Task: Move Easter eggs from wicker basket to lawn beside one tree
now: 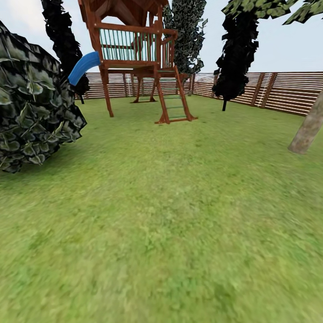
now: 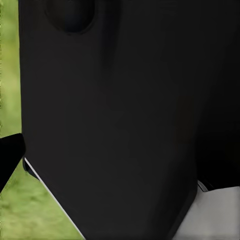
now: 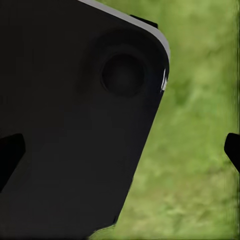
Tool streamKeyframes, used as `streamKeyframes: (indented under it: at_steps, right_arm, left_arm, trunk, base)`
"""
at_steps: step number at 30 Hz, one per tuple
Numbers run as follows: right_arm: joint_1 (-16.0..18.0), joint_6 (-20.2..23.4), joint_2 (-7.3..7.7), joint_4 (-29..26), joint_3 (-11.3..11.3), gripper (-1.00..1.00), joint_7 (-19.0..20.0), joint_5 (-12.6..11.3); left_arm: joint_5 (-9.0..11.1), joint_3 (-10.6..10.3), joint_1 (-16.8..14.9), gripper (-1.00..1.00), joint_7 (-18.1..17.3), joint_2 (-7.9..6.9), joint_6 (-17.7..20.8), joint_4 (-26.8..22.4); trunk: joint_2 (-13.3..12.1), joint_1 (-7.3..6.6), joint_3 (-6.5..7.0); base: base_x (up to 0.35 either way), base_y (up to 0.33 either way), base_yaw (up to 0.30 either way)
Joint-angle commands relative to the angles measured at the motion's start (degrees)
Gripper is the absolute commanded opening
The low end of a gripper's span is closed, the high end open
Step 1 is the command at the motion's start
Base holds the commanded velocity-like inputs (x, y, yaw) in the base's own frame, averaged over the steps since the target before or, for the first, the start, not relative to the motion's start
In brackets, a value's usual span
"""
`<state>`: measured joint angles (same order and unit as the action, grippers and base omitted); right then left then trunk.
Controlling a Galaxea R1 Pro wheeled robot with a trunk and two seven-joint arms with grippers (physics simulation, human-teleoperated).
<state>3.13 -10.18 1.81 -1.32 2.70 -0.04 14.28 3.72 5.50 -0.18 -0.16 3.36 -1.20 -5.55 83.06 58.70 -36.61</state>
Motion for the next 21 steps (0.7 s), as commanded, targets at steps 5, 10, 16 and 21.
streamKeyframes:
  at_steps: [5, 10, 16, 21]
  right_arm:
    - [0.03, -0.25, 0.30, 0.15, 0.25, 1.00, -0.20, 0.12]
    - [0.03, -0.28, -0.11, -0.06, 0.26, 1.00, -0.22, 0.32]
    - [0.03, -0.28, -0.05, 0.08, 0.17, 1.00, -0.22, -0.11]
    - [0.03, -0.28, 0.14, 0.04, 0.27, 1.00, -0.22, 0.11]
  left_arm:
    - [0.34, 0.30, -0.01, 1.00, -0.06, 0.01, -0.12, 0.02]
    - [0.32, 0.30, -0.05, 1.00, -0.05, 0.06, -0.12, 0.07]
    - [0.32, 0.30, 0.00, 1.00, -0.02, 0.05, -0.12, 0.10]
    - [0.36, 0.30, 0.00, 1.00, -0.02, 0.06, -0.12, 0.11]
  trunk:
    - [0.02, 0.03, -0.05]
    - [0.02, 0.03, -0.05]
    - [0.02, 0.03, -0.05]
    - [0.02, 0.03, -0.05]
  base:
    - [0.339, 0.000, 0.000]
    - [0.339, 0.000, 0.000]
    - [0.339, 0.000, 0.000]
    - [0.339, 0.000, 0.000]
